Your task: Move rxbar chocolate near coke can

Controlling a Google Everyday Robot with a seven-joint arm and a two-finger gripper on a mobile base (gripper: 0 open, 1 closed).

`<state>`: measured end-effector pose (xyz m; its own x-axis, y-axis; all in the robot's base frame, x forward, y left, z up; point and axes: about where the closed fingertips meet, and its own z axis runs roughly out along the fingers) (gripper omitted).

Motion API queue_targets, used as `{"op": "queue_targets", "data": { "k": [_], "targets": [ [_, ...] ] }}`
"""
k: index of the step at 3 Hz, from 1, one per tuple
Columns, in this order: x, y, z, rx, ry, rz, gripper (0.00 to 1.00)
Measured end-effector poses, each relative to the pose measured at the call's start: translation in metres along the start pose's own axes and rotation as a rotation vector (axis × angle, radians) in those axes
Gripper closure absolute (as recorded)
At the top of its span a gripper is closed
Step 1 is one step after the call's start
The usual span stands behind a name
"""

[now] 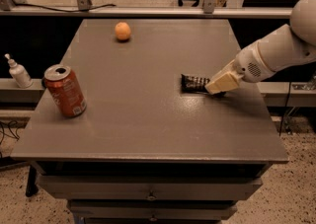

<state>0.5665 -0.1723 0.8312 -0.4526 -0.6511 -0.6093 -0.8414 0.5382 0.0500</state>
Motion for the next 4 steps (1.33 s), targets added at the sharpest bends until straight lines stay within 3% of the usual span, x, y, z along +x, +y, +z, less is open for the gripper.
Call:
{"op": "queue_targets", "data": {
  "k": [2, 4],
  "targets": [
    [0.001, 0.001, -0.002, 0.001, 0.0, 0.002, 1.0],
    [-0.099, 0.066, -0.018, -0.093, -0.169, -0.136, 1.0]
  ]
}}
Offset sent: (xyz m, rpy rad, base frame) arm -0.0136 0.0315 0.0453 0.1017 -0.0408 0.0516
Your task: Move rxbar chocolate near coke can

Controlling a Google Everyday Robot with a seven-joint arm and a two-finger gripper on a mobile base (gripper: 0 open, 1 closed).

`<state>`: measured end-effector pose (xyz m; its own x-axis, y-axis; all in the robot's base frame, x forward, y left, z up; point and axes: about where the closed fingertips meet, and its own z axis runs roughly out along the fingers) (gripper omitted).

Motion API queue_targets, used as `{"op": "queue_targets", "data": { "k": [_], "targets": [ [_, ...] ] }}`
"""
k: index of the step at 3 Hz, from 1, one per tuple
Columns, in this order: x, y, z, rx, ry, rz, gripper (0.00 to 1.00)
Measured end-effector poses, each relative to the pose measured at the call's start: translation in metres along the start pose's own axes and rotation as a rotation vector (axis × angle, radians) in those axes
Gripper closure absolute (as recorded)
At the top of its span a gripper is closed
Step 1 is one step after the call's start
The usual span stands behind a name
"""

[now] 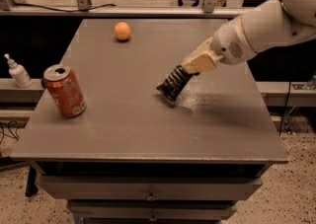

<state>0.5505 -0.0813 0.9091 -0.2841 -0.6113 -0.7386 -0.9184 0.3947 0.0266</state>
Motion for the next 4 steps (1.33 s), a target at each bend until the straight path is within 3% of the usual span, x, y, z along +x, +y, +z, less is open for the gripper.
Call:
{"op": "queue_targets", "data": {
  "k": [2, 4],
  "targets": [
    [-0.073, 0.053, 0.024, -0.088, -0.089, -0.108, 1.0],
    [-0.106, 0.086, 0.079, -0.173, -0.108, -0.166, 1.0]
  ]
}}
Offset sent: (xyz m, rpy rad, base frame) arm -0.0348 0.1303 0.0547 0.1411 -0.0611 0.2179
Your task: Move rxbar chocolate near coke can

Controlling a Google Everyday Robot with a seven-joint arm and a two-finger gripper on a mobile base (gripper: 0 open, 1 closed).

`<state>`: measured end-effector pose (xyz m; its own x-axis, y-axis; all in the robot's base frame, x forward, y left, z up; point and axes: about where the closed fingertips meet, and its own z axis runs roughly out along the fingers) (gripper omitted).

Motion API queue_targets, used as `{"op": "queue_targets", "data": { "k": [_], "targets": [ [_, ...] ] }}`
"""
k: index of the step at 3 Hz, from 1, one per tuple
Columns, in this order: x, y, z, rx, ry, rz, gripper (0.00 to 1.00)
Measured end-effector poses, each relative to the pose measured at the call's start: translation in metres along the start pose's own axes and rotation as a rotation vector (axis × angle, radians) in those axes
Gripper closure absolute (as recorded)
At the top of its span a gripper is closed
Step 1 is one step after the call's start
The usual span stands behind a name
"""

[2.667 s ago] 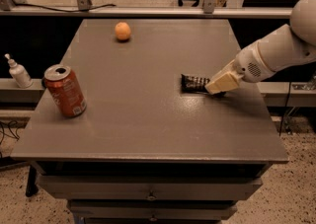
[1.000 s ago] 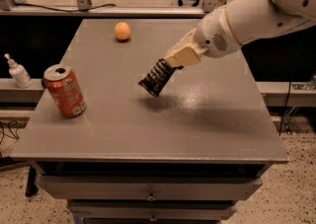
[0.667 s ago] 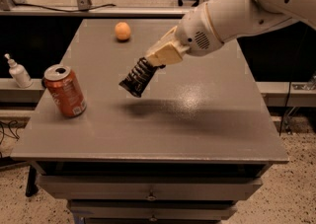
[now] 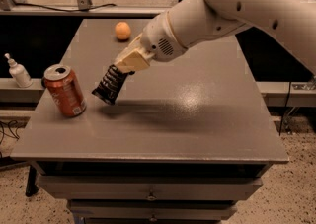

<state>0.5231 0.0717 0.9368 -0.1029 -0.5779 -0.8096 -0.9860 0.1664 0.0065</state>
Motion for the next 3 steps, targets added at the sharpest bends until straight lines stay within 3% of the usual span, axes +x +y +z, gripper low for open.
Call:
{"op": "queue_targets", "data": {
  "k": [2, 3],
  "targets": [
    [0.012, 0.008, 0.058, -0.085, 0.063, -0.009, 1.0],
    [0.021, 0.015, 0.075, -0.128, 0.104, -0.013, 0.82]
  ]
}}
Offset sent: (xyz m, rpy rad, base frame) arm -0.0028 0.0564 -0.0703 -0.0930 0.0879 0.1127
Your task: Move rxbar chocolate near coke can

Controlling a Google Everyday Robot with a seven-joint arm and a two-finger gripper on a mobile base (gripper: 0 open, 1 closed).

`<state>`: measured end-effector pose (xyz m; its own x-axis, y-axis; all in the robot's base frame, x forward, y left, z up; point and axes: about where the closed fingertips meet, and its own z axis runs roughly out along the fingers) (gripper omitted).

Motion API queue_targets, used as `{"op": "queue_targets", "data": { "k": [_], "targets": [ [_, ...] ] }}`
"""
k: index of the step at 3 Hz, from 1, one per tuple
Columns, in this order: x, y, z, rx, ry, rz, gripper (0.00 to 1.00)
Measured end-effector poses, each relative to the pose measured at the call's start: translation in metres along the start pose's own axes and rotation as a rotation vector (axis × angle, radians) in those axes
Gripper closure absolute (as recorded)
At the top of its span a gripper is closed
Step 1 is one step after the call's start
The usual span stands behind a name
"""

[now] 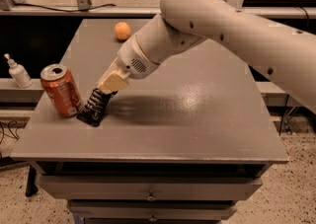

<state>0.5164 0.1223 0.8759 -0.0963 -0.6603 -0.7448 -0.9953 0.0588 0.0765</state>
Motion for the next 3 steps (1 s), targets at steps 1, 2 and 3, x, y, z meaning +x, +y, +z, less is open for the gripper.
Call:
{"op": "queue_targets", "data": {
  "k": [1, 2, 3],
  "targets": [
    [0.0057, 0.0022, 0.0098, -0.027, 0.029, -0.002, 0.59],
    [0.0094, 0.0023, 0.0143, -0.044, 0.047, -0.003, 0.35],
    [0.0095, 0.0005, 0.0127, -0.06, 0.043, 0.001, 0.12]
  ]
}}
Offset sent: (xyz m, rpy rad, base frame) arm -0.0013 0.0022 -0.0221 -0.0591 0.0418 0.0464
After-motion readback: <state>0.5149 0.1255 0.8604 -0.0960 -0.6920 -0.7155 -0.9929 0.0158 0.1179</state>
